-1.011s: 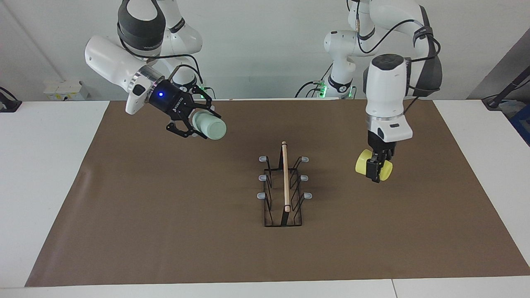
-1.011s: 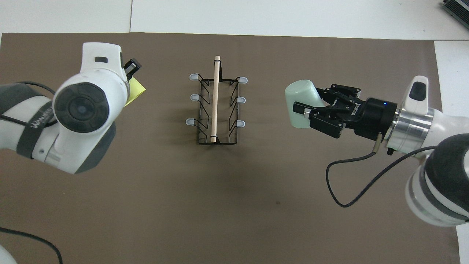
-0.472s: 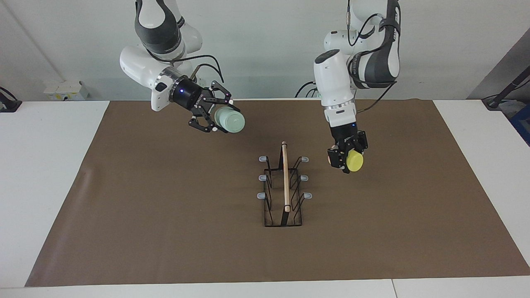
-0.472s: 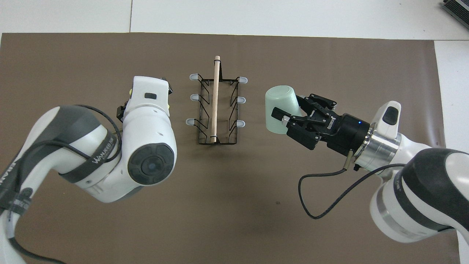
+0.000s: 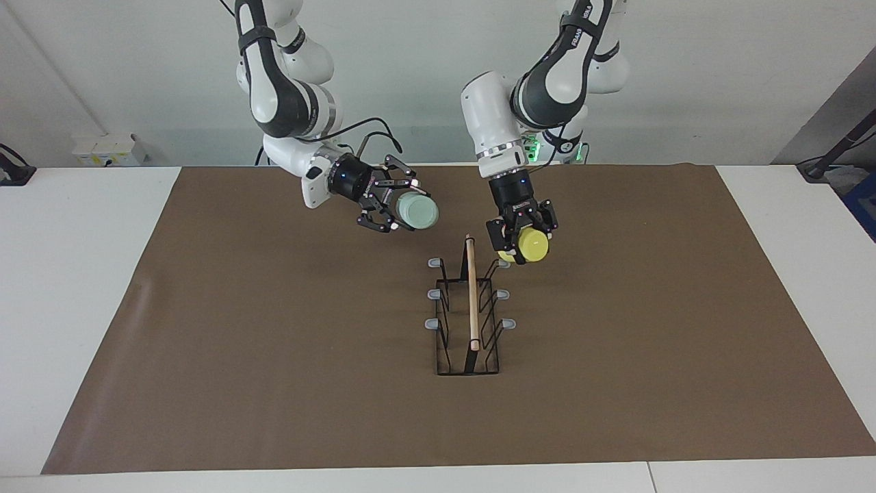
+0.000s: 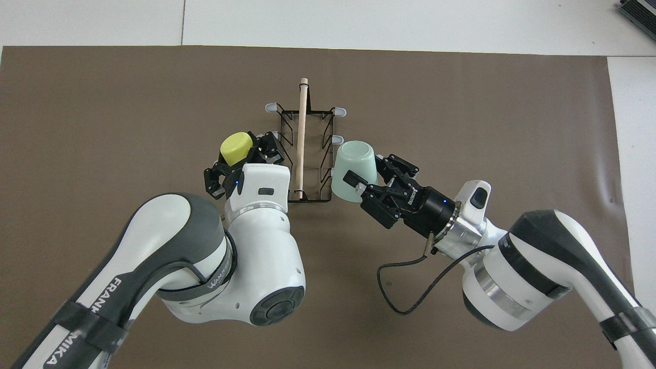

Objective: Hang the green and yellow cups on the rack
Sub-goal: 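Carry the yellow cup to the rack while the right gripper carries the green cup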

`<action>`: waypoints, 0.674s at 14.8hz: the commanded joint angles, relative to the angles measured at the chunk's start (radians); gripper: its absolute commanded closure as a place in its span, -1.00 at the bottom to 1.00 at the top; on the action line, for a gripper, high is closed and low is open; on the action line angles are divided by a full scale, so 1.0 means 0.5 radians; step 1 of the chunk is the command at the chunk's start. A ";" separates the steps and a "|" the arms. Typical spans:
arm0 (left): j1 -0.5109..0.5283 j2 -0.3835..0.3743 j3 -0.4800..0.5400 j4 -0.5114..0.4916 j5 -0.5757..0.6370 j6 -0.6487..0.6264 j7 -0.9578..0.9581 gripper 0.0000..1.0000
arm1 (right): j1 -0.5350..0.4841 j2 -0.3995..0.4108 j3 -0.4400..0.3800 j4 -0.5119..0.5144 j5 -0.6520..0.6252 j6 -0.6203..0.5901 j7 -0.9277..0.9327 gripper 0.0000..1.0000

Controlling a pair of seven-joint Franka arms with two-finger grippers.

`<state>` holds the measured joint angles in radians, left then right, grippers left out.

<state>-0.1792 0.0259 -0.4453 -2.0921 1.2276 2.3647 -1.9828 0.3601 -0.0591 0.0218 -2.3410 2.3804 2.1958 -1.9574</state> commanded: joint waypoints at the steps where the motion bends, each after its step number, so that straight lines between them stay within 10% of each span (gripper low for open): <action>1: 0.006 -0.027 0.004 -0.062 0.161 0.035 -0.115 1.00 | -0.036 0.096 -0.001 -0.049 0.166 -0.216 -0.358 1.00; 10: -0.019 0.160 -0.063 -0.053 0.426 0.001 -0.406 1.00 | -0.134 0.496 0.002 -0.037 0.366 -0.769 -1.025 1.00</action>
<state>-0.1793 0.0872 -0.4742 -2.1109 1.4059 2.3646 -2.1471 0.2993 0.1321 0.0158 -2.3713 2.5198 1.8552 -2.4177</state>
